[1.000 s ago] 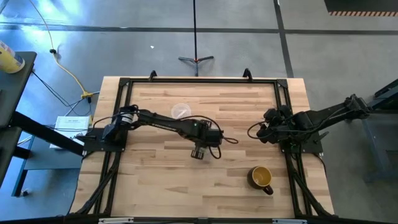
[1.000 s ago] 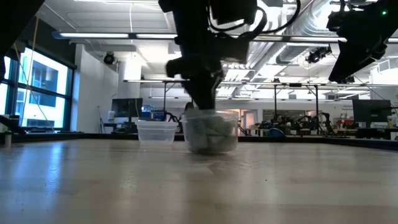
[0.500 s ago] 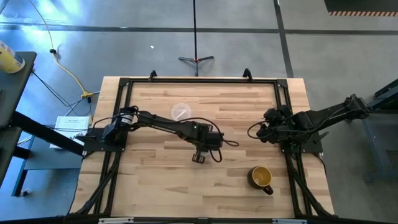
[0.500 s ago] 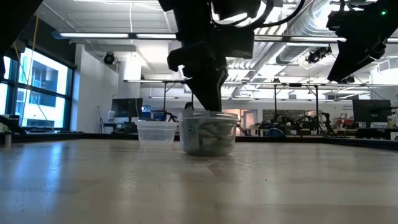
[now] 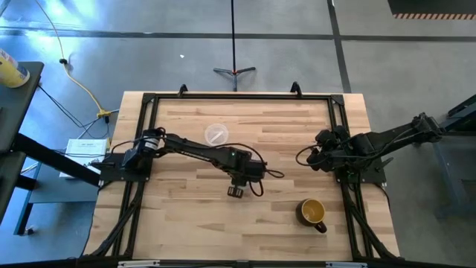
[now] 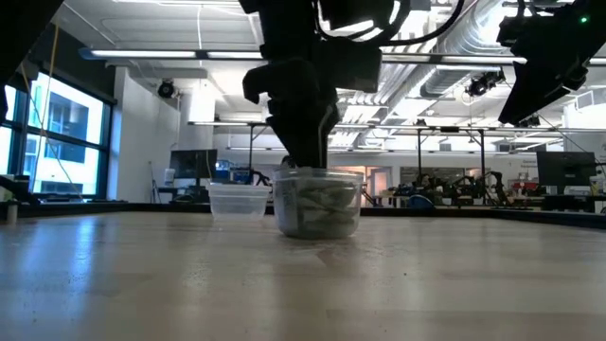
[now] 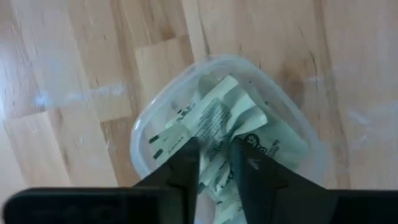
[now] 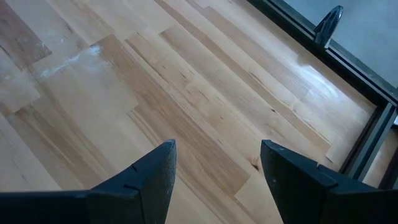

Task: Pick and place items into bin
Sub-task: Put the light green stevia packet into the transparent bin, then return to Home Position

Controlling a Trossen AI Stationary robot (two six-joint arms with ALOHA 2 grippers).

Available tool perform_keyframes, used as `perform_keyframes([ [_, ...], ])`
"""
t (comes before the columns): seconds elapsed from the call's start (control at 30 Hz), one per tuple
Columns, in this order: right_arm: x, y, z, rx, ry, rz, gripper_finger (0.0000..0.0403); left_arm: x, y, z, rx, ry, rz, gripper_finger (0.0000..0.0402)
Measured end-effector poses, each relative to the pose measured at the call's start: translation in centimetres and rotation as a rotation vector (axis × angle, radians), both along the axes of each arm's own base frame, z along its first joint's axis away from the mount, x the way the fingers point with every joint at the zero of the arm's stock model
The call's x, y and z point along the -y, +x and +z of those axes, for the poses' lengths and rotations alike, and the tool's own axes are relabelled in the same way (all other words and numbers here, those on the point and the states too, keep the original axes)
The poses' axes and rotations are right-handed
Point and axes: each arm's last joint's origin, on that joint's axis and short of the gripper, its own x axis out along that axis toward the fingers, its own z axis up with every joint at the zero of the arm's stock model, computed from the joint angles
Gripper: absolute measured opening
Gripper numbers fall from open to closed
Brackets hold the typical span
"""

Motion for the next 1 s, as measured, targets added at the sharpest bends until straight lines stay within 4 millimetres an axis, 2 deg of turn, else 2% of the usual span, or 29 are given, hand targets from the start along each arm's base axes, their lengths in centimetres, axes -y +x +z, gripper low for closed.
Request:
perform_keyframes([
  [0.13, 0.0, 0.0, 0.0, 0.000, 0.000, 0.000, 0.0225, -0.1, -0.2, 0.7, 0.006, 0.001, 0.002, 0.0163],
  [0.37, 0.0, 0.0, 0.0, -0.002, 0.006, 0.004, 0.0225, -0.1, 0.3, 5.1, 0.086, -0.014, 0.025, 0.0202],
  [0.5, -0.4, 0.4, 0.2, 0.019, 0.101, 0.074, 0.0225, -0.1, 0.1, 8.3, 0.097, -0.032, 0.081, 0.0212],
  [0.63, -0.9, 0.8, 2.5, 0.014, 0.180, 0.270, 0.0225, -0.3, -0.6, 13.1, 0.168, -0.085, 0.244, 0.0218],
  [0.73, -1.2, 0.6, 5.1, 0.037, 0.280, 0.366, 0.0224, 0.0, -1.2, 16.1, 0.221, -0.195, 0.300, 0.0217],
  [0.83, -1.6, 0.8, 8.6, 0.190, 0.420, 0.415, 0.0225, 1.2, -1.0, 18.2, 0.368, -0.254, 0.350, 0.0215],
  [0.9, -2.1, 1.1, 10.5, 0.289, 0.341, 0.601, 0.0225, 2.5, -0.3, 18.6, 0.508, -0.246, 0.341, 0.0214],
  [0.93, -2.3, 1.1, 10.8, 0.345, 0.307, 0.665, 0.0225, 3.0, 0.2, 18.1, 0.541, -0.241, 0.337, 0.0215],
  [1.0, -2.6, 1.0, 9.4, 0.424, 0.309, 0.742, 0.0225, 4.1, 1.3, 16.1, 0.568, -0.300, 0.325, 0.0217],
])
